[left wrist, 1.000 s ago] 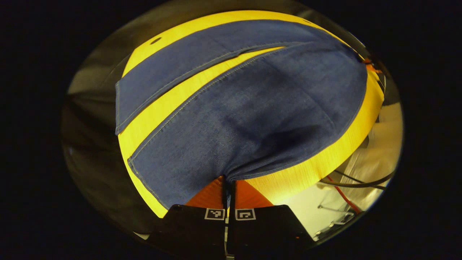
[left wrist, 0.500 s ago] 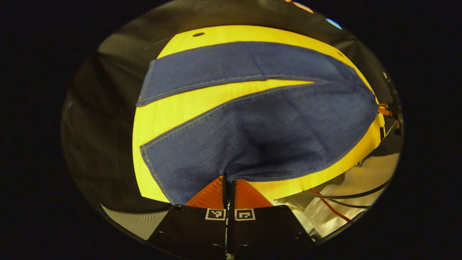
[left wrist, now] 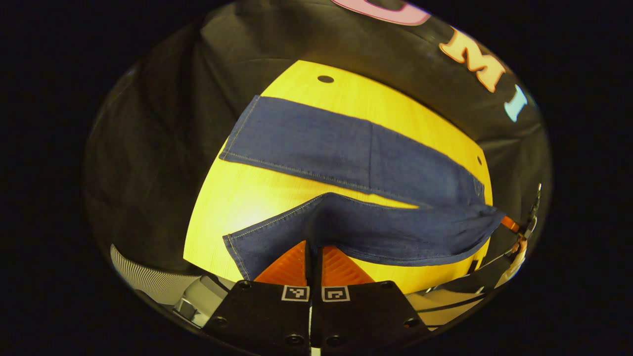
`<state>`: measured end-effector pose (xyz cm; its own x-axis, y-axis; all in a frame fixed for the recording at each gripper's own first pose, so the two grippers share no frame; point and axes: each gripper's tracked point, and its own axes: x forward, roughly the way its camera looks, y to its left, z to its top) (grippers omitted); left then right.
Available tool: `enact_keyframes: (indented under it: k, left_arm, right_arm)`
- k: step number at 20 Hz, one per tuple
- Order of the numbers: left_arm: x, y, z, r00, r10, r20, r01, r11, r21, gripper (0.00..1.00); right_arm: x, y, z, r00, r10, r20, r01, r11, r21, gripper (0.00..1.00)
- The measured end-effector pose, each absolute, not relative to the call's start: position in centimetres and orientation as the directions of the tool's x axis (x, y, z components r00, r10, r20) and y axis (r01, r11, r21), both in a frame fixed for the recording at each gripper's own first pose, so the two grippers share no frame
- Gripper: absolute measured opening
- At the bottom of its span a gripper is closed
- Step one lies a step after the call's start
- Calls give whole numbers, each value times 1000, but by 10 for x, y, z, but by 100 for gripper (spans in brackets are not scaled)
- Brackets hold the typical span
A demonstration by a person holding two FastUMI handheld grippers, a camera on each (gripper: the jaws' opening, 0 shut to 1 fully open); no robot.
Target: Grasp the waist and the cuffs of the jeans and fold them to make the two legs overlap; first hold the waist and fold one-third of the jeans toward the cuffs, then hold the cuffs and fold the remaining one-third in the same direction to finish folding.
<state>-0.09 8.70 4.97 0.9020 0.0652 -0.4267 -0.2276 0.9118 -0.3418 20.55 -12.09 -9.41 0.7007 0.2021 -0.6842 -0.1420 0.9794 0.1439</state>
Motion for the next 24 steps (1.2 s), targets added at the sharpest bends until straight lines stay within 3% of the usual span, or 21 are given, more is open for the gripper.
enact_keyframes:
  k: [9,10,15,21,22,24]
  left_arm:
    - [73,126,88,866,116,-486,-277,921,-275,0]
    - [83,132,91,858,117,-501,-281,922,-266,0]
    - [128,151,98,792,118,-599,-277,944,-179,0]
    - [160,144,122,671,164,-723,-187,981,49,0]
    - [170,139,132,661,190,-726,-166,980,106,0]
    - [185,127,155,655,237,-717,-119,970,213,0]
  right_arm:
    - [298,-88,-105,675,199,-710,-103,979,177,4]
    - [307,-85,-109,668,200,-717,-97,978,182,0]
    - [346,-75,-138,618,205,-759,-79,977,200,4]
    - [373,-81,-177,553,230,-801,-57,969,239,4]
    - [374,-83,-179,550,230,-803,-55,969,240,0]
    - [376,-84,-184,545,225,-807,-53,971,235,4]
